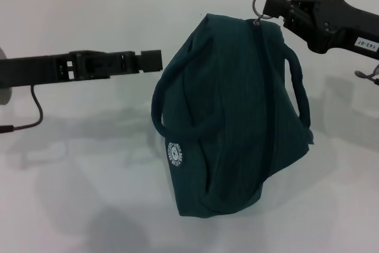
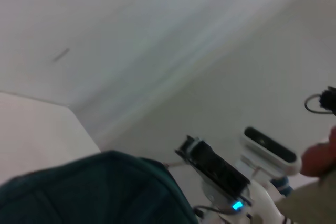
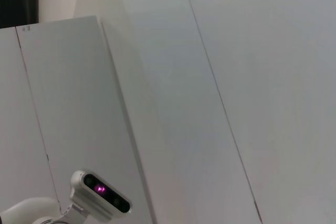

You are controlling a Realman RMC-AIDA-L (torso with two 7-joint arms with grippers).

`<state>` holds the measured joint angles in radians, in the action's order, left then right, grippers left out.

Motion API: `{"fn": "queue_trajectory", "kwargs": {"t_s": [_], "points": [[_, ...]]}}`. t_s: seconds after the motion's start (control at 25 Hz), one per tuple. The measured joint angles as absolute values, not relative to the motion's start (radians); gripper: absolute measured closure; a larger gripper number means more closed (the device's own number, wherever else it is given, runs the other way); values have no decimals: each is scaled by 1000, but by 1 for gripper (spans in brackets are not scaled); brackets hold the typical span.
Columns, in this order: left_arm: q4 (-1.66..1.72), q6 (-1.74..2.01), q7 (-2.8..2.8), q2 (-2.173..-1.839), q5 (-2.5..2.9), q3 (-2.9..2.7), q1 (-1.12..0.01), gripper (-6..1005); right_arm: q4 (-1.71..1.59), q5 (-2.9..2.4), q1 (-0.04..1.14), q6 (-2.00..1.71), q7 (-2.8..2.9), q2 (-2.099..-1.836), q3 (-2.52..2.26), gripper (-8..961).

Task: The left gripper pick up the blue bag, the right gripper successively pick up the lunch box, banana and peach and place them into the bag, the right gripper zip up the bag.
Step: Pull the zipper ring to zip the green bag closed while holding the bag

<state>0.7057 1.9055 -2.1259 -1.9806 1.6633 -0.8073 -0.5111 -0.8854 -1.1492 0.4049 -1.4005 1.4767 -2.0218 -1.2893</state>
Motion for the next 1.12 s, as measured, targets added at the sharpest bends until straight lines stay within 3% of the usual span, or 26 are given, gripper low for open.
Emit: {"fn": "queue_trajectory", "kwargs": {"t_s": [1.12], "points": [[632,1732,-2120,-2011,1787,-885,-614,187,-879,-1150,416,-1409,1471,-2023,-1307,931]]}}
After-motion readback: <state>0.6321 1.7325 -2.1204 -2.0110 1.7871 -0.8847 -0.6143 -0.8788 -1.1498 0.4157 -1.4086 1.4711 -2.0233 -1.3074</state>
